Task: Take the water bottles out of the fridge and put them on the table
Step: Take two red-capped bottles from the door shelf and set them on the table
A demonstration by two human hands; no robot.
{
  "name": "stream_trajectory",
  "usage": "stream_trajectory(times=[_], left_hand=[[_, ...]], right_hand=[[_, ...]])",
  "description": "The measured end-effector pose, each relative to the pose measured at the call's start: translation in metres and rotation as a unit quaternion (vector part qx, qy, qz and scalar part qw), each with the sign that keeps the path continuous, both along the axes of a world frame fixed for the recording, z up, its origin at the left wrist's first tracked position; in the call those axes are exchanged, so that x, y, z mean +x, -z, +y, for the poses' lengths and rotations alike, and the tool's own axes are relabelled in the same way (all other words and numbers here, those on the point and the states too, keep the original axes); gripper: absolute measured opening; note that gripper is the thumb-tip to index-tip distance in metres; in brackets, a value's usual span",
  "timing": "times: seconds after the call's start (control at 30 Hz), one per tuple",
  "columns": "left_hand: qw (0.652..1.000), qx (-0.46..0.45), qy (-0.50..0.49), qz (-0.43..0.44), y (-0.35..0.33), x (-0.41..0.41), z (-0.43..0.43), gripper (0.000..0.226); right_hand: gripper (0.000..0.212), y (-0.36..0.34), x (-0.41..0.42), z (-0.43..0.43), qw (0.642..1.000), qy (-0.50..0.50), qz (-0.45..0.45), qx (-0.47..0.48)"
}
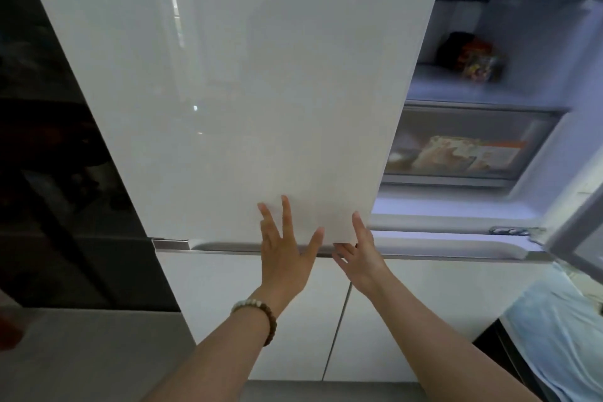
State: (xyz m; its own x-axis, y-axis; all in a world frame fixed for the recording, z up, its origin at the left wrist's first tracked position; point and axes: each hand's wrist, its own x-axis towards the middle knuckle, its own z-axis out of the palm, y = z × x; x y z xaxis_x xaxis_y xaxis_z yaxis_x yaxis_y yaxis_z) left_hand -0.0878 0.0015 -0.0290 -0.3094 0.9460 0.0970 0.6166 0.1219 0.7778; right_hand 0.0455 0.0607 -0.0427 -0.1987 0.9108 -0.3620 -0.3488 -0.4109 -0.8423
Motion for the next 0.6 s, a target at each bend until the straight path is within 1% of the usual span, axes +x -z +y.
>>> stream_trajectory(times=[0.1,0.13,0.17,0.23,0.27,0.3,0.47,0.53,0.6], left_hand=[[1.000,-0.009,-0.006,-0.018,-0.004,0.004,0.004,0.087],[1.000,-0.008,-0.004,-0.016,-0.005,0.004,0.003,0.087],[1.000,-0.008,-0.002,-0.014,-0.005,0.003,0.003,0.087],[1.000,-0.012,0.001,-0.016,-0.005,0.001,-0.001,0.085],[1.000,-0.017,0.001,-0.016,-0.006,0.000,-0.003,0.085],[1.000,-0.022,-0.001,-0.015,-0.008,-0.001,-0.006,0.084],[0.999,-0.027,-0.014,-0.036,-0.023,0.006,-0.021,0.089],[0.999,-0.011,-0.020,-0.045,-0.032,0.016,-0.030,0.090],[0.997,0.010,-0.033,-0.063,-0.042,0.031,-0.043,0.097]], right_hand=[[0.103,0.003,-0.001,0.008,0.999,-0.018,0.038,0.005],[0.101,0.005,-0.001,0.009,0.999,-0.015,0.048,0.001],[0.093,0.006,-0.002,0.009,0.999,-0.012,0.053,0.005],[0.068,0.009,-0.003,0.006,0.998,-0.003,0.061,0.015],[0.061,0.011,-0.003,0.004,0.998,0.003,0.069,0.016],[0.058,0.012,-0.003,0.001,0.997,0.004,0.073,0.016],[0.067,0.008,0.004,-0.025,0.996,0.007,0.086,0.014],[0.070,0.008,0.011,-0.042,0.995,-0.004,0.095,0.011],[0.077,0.008,0.021,-0.066,0.994,-0.022,0.110,0.004]])
